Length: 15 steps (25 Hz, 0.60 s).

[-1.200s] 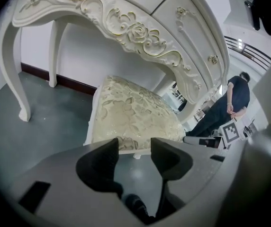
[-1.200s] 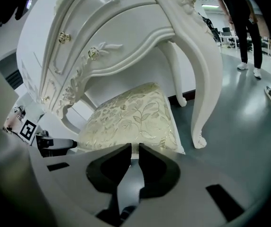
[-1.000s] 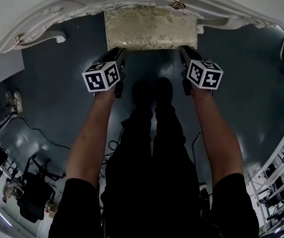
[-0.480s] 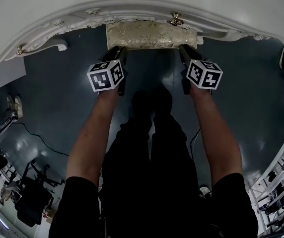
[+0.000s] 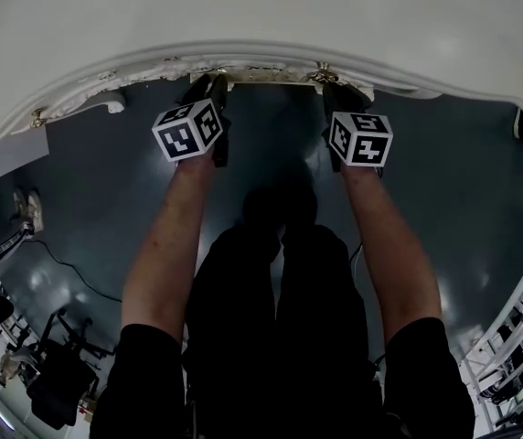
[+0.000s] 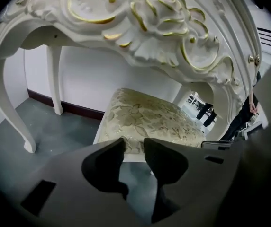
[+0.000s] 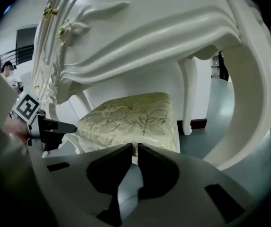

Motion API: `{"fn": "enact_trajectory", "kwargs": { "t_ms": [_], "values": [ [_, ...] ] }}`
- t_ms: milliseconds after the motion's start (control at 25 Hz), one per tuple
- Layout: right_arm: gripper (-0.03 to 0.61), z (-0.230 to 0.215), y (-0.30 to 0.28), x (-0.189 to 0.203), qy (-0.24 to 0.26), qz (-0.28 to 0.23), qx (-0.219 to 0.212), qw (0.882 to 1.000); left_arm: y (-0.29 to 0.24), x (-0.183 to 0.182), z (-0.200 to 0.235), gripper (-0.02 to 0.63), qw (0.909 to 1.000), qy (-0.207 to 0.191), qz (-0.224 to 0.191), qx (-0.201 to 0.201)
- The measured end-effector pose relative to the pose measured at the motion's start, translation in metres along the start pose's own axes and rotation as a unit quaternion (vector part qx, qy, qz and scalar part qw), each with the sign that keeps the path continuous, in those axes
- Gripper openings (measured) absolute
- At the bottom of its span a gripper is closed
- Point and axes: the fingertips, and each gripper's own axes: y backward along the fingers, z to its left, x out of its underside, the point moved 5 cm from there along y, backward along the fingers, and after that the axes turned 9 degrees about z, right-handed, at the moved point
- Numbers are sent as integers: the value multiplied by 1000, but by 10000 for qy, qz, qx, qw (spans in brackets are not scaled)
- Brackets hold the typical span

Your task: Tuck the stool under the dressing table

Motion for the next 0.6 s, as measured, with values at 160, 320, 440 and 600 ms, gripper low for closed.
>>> {"fn": "enact_trajectory", "kwargs": {
  "t_ms": [160,320,440,600],
  "values": [
    [51,-9,-3,-11,-216,-163,-69,9996,-6,-10,-4,127,9999,76,-60,72],
    [51,-10,-9,-14,-388,-303,8,9988,-8,-14,-1,127,9999,62,-14,120],
    [51,-12,-13,-15,-473,-409,-16,9980,-9,-13,1,127,9999,39,-15,132],
    [51,-18,-6,-16,-685,-434,-202,9965,-4,-13,-6,127,9999,-116,-31,53]
  ]
}}
